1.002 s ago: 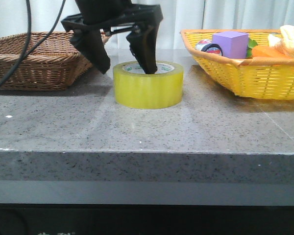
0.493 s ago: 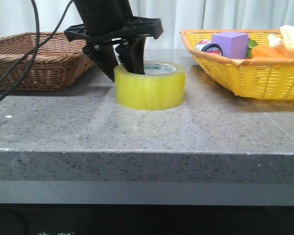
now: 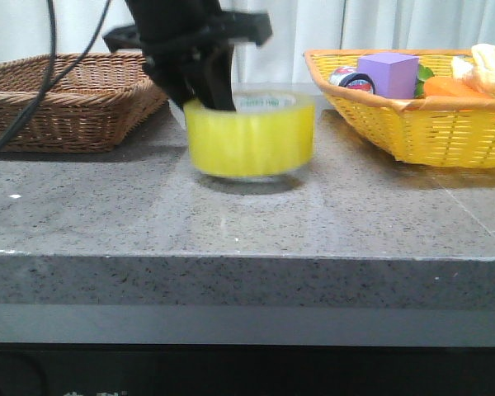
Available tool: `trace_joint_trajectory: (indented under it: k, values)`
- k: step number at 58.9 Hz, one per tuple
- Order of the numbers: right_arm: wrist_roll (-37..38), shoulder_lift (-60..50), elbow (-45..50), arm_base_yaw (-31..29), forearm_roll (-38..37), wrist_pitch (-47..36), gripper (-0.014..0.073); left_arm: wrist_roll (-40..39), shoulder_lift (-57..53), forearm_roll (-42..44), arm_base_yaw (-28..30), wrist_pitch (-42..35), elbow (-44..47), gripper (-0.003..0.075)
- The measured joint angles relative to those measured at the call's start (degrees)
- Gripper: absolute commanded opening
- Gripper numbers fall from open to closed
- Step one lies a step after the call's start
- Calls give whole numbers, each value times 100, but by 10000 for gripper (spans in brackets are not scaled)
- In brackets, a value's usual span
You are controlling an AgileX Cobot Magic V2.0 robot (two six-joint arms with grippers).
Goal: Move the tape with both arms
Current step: 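Grip the tape roll with the left gripper and lift it over the brown basket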
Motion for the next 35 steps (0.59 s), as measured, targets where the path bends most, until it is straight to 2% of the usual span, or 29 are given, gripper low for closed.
trace_joint_trajectory:
  k: [21,35]
  values:
    - [0,0,0,0,0,0,-58,0,-1144,261,155,-162,0,25]
    - [0,0,0,0,0,-9,-58,0,-1196,482,1215,-67,0,25]
